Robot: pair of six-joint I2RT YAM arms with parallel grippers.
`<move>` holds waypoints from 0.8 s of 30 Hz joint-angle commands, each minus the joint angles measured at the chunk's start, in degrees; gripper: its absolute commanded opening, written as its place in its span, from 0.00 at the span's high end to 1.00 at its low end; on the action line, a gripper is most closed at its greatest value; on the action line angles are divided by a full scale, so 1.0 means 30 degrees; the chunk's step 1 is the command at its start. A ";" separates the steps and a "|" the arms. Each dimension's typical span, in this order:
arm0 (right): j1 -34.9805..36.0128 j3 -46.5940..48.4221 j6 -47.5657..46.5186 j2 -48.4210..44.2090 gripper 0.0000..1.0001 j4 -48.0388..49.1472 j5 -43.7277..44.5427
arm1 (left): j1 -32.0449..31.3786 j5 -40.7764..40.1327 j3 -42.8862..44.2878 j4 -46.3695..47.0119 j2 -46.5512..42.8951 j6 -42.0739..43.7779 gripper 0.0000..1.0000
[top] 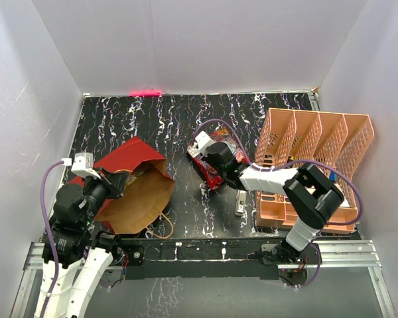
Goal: Take the snacks out of the paper bag
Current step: Place the snack at the center of the board.
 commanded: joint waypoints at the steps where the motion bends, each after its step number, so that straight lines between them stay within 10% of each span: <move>1: -0.0082 0.0599 0.1002 -0.2680 0.65 -0.1062 -0.0711 | 0.0183 -0.0229 -0.0004 0.0288 -0.0108 -0.0015 1.00; 12: 0.1397 -0.1636 0.2207 -0.7790 0.39 -0.2961 -0.5545 | 0.0205 -0.0171 0.0007 0.0318 -0.0053 -0.0040 1.00; 18: 0.5616 -0.5611 0.3450 -0.9857 0.37 0.2901 -0.8594 | 0.0265 -0.0178 0.0013 0.0288 0.0004 -0.0044 1.00; 24: 0.9215 -0.4855 -0.2219 -0.8206 0.37 0.6162 -1.0772 | 0.0258 -0.0134 0.0005 0.0323 0.0072 -0.0013 1.00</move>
